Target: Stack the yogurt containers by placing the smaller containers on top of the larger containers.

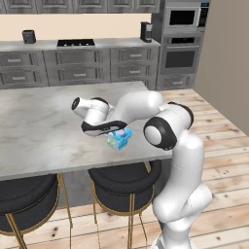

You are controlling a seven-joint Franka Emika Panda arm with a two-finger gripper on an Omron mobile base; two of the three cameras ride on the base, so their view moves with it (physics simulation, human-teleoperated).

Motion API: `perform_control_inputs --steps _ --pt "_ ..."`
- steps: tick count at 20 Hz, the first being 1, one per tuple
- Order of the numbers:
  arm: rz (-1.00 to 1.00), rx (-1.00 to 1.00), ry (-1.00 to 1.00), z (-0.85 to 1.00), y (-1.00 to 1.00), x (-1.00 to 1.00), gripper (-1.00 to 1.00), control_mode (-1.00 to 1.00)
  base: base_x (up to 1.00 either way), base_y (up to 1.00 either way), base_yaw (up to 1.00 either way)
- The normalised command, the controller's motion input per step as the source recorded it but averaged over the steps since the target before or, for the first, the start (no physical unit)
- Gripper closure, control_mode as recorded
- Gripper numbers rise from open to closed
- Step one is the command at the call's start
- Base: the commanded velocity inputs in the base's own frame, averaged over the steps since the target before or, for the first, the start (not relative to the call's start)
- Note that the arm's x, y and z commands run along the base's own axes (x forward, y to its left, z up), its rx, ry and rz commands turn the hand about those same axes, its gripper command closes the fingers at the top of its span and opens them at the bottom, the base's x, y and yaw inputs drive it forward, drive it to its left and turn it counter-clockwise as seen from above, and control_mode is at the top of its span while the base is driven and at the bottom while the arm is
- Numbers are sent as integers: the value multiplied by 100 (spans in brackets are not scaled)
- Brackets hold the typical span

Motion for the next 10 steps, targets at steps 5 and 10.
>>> perform_control_inputs --steps 5,10 --pt "0 0 0 1 2 -8 -100 -100 0 0 0" --pt "0 0 0 12 8 -9 -100 -100 0 0 0"
